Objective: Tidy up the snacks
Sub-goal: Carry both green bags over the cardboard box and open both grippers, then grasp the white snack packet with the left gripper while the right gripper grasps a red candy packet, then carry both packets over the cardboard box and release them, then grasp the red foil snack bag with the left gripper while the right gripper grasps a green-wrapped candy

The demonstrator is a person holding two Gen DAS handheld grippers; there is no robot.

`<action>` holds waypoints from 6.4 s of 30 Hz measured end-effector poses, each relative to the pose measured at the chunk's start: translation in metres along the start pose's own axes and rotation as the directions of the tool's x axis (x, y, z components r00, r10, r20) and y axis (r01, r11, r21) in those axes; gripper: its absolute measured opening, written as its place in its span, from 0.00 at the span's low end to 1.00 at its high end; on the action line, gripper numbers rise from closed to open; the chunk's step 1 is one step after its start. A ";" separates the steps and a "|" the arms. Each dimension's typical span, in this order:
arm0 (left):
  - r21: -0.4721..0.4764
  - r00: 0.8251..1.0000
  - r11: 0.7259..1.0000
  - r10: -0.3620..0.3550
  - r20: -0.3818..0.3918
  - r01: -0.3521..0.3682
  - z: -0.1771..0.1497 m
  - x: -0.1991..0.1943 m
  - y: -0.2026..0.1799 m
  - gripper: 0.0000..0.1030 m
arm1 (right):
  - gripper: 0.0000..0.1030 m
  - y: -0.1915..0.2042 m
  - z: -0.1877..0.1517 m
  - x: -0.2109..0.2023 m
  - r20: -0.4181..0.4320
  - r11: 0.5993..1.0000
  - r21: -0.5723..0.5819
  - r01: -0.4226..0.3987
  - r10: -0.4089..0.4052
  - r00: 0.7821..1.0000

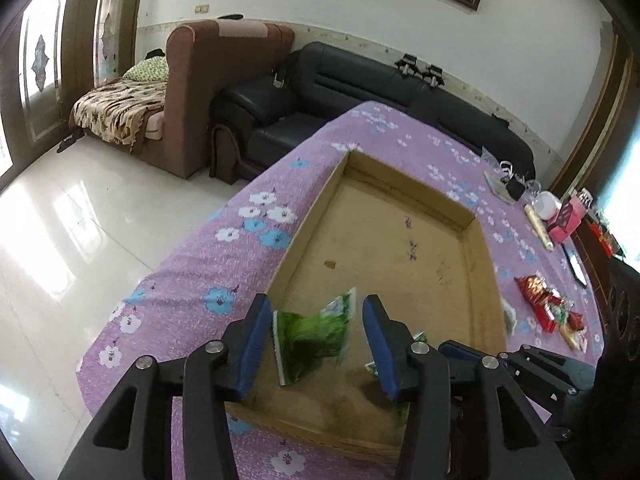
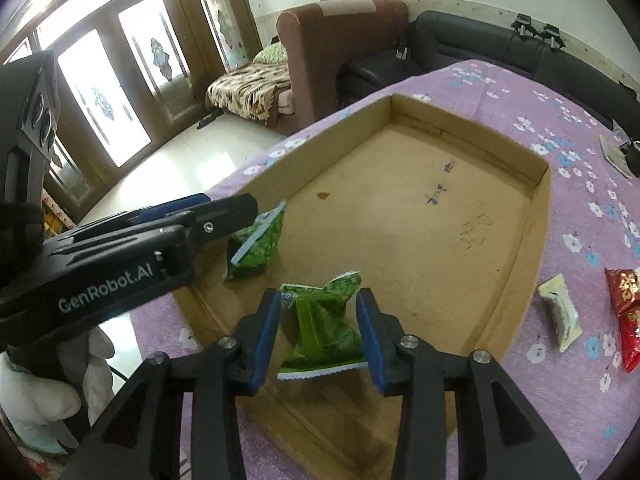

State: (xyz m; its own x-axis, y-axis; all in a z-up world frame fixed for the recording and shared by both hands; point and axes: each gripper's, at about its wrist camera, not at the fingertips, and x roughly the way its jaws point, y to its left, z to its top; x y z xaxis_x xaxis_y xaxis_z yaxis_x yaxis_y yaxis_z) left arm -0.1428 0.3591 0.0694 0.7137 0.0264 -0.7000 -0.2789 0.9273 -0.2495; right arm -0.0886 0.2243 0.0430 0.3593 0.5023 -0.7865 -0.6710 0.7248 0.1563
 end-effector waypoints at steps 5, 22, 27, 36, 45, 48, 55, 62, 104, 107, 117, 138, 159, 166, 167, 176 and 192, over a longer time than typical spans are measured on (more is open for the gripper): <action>-0.010 0.998 1.000 -0.018 0.052 0.019 0.003 -0.016 -0.009 0.57 | 0.39 -0.015 0.000 -0.023 0.050 0.999 0.047 -0.007 0.004 0.999; 0.120 0.988 0.982 -0.150 0.025 0.146 -0.005 -0.015 -0.092 0.62 | 0.44 -0.205 -0.058 -0.100 0.080 0.892 0.387 0.236 -0.287 0.955; 0.184 0.980 0.963 -0.197 -0.018 0.197 -0.014 -0.010 -0.125 0.62 | 0.44 -0.242 -0.068 -0.097 0.063 0.868 0.411 0.278 -0.331 0.941; 0.264 0.963 0.928 -0.238 -0.125 0.263 -0.030 0.011 -0.175 0.61 | 0.44 -0.255 -0.058 -0.061 0.027 0.883 0.351 0.311 -0.341 0.940; 0.333 0.959 0.906 -0.203 -0.200 0.261 -0.044 0.043 -0.214 0.61 | 0.20 -0.260 -0.064 -0.061 0.052 0.890 0.379 0.254 -0.295 0.954; 0.360 0.961 0.901 -0.170 -0.220 0.242 -0.045 0.061 -0.225 0.61 | 0.20 -0.265 -0.069 -0.067 0.061 0.883 0.412 0.227 -0.275 0.960; 0.362 0.963 0.912 -0.106 -0.249 0.194 -0.039 0.097 -0.241 0.61 | 0.19 -0.268 -0.075 -0.080 0.085 0.878 0.442 0.186 -0.247 0.965; 0.389 0.970 0.909 -0.060 -0.234 0.150 -0.033 0.118 -0.253 0.58 | 0.19 -0.268 -0.074 -0.082 0.090 0.878 0.446 0.171 -0.234 0.968; 0.339 0.956 0.902 -0.205 -0.212 0.268 -0.053 0.055 -0.217 0.19 | 0.16 -0.250 -0.082 -0.078 0.076 0.898 0.401 0.180 -0.228 0.971; 0.296 0.956 0.914 -0.230 -0.180 0.276 -0.043 0.040 -0.198 0.19 | 0.16 -0.242 -0.089 -0.093 0.092 0.894 0.421 0.150 -0.207 0.974; 0.180 0.985 0.969 -0.167 -0.031 0.170 0.000 0.011 -0.110 0.20 | 0.17 -0.171 -0.045 -0.110 0.128 0.950 0.296 0.098 -0.141 0.982; 0.088 0.994 0.994 -0.062 -0.090 0.070 0.031 0.059 -0.027 0.21 | 0.17 -0.059 0.032 0.020 -0.032 0.990 0.136 0.033 -0.029 0.999; -0.040 0.984 0.983 -0.181 0.007 0.181 0.038 0.014 -0.023 0.55 | 0.28 -0.048 0.031 0.008 0.019 0.992 0.130 0.006 -0.008 1.000; -0.040 0.949 0.949 -0.309 0.071 0.312 0.033 -0.016 -0.055 0.77 | 0.31 -0.071 0.021 -0.023 0.071 0.981 0.193 0.005 -0.019 0.997; -0.043 0.942 0.942 -0.330 0.068 0.333 0.031 -0.018 -0.061 0.77 | 0.32 -0.074 0.020 -0.026 0.076 0.979 0.202 0.007 -0.022 0.997; -0.013 0.920 0.920 -0.393 -0.007 0.392 -0.002 -0.017 -0.113 0.77 | 0.34 -0.179 -0.040 -0.090 0.110 0.920 0.368 0.135 -0.187 0.976; 0.086 0.903 0.905 -0.402 -0.152 0.417 -0.042 0.004 -0.190 0.77 | 0.33 -0.307 -0.085 -0.130 0.084 0.779 0.595 0.198 -0.305 0.949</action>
State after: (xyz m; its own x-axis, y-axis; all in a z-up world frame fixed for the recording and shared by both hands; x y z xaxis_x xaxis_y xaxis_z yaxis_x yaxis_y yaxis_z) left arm -0.1141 0.1668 0.0859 0.6587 -0.4056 -0.6338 0.1005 0.8822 -0.4601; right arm 0.0152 -0.1033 0.0467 0.5995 0.2951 -0.7439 -0.0657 0.9445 0.3218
